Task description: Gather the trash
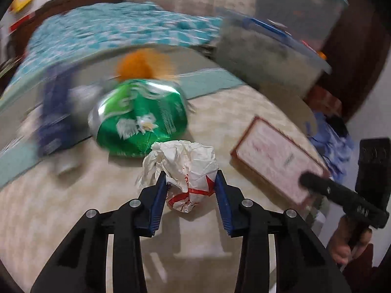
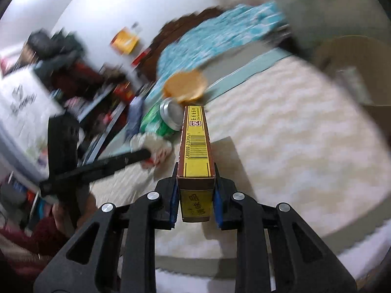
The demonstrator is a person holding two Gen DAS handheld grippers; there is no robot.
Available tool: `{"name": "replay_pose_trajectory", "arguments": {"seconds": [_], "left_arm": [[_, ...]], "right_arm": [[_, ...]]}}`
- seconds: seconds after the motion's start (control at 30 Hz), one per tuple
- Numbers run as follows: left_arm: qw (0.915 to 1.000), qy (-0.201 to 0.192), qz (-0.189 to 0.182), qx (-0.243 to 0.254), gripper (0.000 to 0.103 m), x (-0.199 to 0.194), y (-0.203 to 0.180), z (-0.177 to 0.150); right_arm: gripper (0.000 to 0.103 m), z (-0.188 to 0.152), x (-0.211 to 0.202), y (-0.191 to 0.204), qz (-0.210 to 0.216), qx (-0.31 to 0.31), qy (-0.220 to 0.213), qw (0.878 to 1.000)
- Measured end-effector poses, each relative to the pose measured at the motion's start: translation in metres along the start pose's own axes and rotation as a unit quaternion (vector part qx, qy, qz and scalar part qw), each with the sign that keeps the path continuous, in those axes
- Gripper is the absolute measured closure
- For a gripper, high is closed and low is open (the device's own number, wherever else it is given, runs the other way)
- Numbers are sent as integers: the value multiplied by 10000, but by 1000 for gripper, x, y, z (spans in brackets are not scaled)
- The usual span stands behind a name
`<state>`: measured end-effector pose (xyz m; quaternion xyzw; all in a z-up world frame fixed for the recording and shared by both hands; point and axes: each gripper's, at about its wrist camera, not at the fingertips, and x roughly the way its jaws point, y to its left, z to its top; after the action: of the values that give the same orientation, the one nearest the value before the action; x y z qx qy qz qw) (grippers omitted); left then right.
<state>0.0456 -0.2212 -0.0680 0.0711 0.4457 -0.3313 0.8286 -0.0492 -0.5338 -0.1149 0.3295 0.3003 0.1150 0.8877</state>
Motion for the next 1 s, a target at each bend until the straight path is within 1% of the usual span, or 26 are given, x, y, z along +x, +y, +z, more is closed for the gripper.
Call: {"name": "replay_pose_trajectory", "arguments": {"seconds": [0.1,0.17,0.3,0.33,0.4,0.43,0.47,0.5,0.53,0.57,0.63,0.7,0.77,0.87,0.9,1.0], "left_arm": [[9982,67,-466,361,67,31,-42,35],[9964,72,-657,533,67,47,-66,51],[9904,229,-1236,582,67,76,-104,79],[9872,312,-1454,576,67,86,-114,87],[9834,397,-1664,605,66,102,-132,100],[9817,421,-1752,619,63,108,-140,105],[9804,446,-1819,618,54,115,-146,112],[9797,496,-1853,584,46,123,-152,118],[9803,553,-1820,525,28,129,-156,123],[9815,583,-1762,460,21,133,-157,125],[9824,608,-1729,365,21,138,-160,131],[9816,597,-1789,299,21,134,-155,132],[9816,510,-1815,290,21,122,-145,129],[9825,341,-1820,208,21,97,-122,117],[9826,301,-1823,184,21,90,-114,112],[9835,207,-1794,118,21,60,-79,84]], "right_arm": [[78,21,-20,-31,-235,459,-464,9976],[78,33,-30,-49,-380,715,-685,9944],[78,54,-44,-78,-811,1027,-1015,9862],[78,60,-47,-88,-944,1161,-1098,9826],[78,65,-54,-101,-1143,1348,-1197,9770],[77,69,-55,-109,-1331,1447,-1258,9724],[75,70,-57,-114,-1438,1495,-1287,9697],[75,72,-56,-118,-1578,1570,-1322,9659],[72,74,-56,-121,-1665,1639,-1334,9631],[58,77,-55,-124,-1693,1681,-1358,9616],[41,74,-63,-122,-1790,1678,-1565,9567],[41,70,-68,-113,-1926,1479,-1709,9549],[41,71,-71,-110,-2029,1416,-1819,9517],[41,70,-69,-98,-2002,1316,-1942,9512],[41,70,-68,-94,-1963,1276,-1943,9526],[41,77,-49,-74,-1612,1028,-1663,9674]]}}
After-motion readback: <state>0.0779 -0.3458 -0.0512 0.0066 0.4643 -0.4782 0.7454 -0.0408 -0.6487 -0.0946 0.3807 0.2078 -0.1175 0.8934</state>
